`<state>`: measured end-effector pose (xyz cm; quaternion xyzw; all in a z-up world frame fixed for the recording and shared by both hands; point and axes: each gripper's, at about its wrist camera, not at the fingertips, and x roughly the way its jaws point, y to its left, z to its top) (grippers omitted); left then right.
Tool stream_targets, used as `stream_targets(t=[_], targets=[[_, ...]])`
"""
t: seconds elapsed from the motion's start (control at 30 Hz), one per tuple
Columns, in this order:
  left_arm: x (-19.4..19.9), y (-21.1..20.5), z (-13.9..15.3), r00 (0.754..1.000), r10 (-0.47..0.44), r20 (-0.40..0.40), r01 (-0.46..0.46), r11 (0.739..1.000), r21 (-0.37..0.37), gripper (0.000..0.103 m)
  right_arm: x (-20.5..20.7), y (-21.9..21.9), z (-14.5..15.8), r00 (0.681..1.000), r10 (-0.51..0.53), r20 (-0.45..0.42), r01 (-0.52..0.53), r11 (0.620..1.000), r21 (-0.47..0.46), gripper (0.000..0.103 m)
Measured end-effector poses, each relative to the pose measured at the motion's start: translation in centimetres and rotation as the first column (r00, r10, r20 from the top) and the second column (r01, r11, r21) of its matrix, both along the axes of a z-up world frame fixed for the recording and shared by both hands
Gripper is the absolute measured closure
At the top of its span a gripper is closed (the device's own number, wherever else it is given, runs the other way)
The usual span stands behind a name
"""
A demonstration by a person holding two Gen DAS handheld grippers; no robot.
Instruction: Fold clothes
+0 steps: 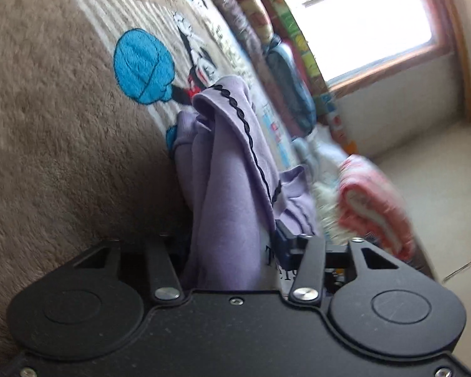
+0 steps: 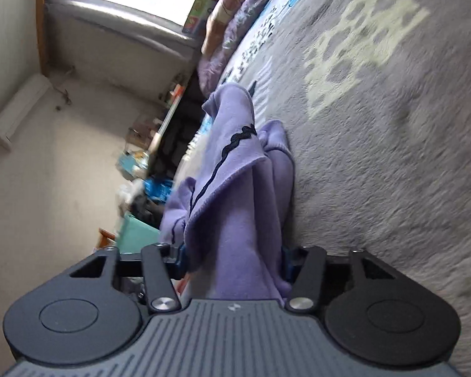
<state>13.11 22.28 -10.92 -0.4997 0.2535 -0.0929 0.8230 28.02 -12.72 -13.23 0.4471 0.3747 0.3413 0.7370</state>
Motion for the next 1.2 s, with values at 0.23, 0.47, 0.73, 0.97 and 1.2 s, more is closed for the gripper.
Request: stream_targets(t=[0.23,0.47,0.73,0.97,1.2], targets=[[-0.8,4.5,2.6,0.982,0.140,0.127,-0.135,0.990,-0.048,0.060,3.7,4.2,2.7,0.994,0.080,0.079,-0.088,0.991,0.105,0.060],[-1.1,11.2,4.7,0.903,0.355,0.241,-0.354,0.934,-0.049,0.060,11.5,14.0,5.1,0.962,0.239,0.129,-0.259,0.952,0.165,0.060],[1.6,19.0,7.0,0.799,0.511,0.317,-0.520,0.852,-0.062,0.060,17.6,25.5,7.9,0.899,0.390,0.201,-0.427,0.882,0.198,0.060],[7.3,23.8,4.3,0.711,0.699,0.083,-0.701,0.713,0.001,0.022,23.5,34.5,8.5,0.920,0.336,0.203,-0.354,0.934,0.056,0.037],[7.1,22.5,1.6,0.711,0.702,0.042,-0.702,0.704,0.112,0.018,22.8,32.0,-0.2,0.975,0.217,0.041,-0.221,0.963,0.157,0.051]])
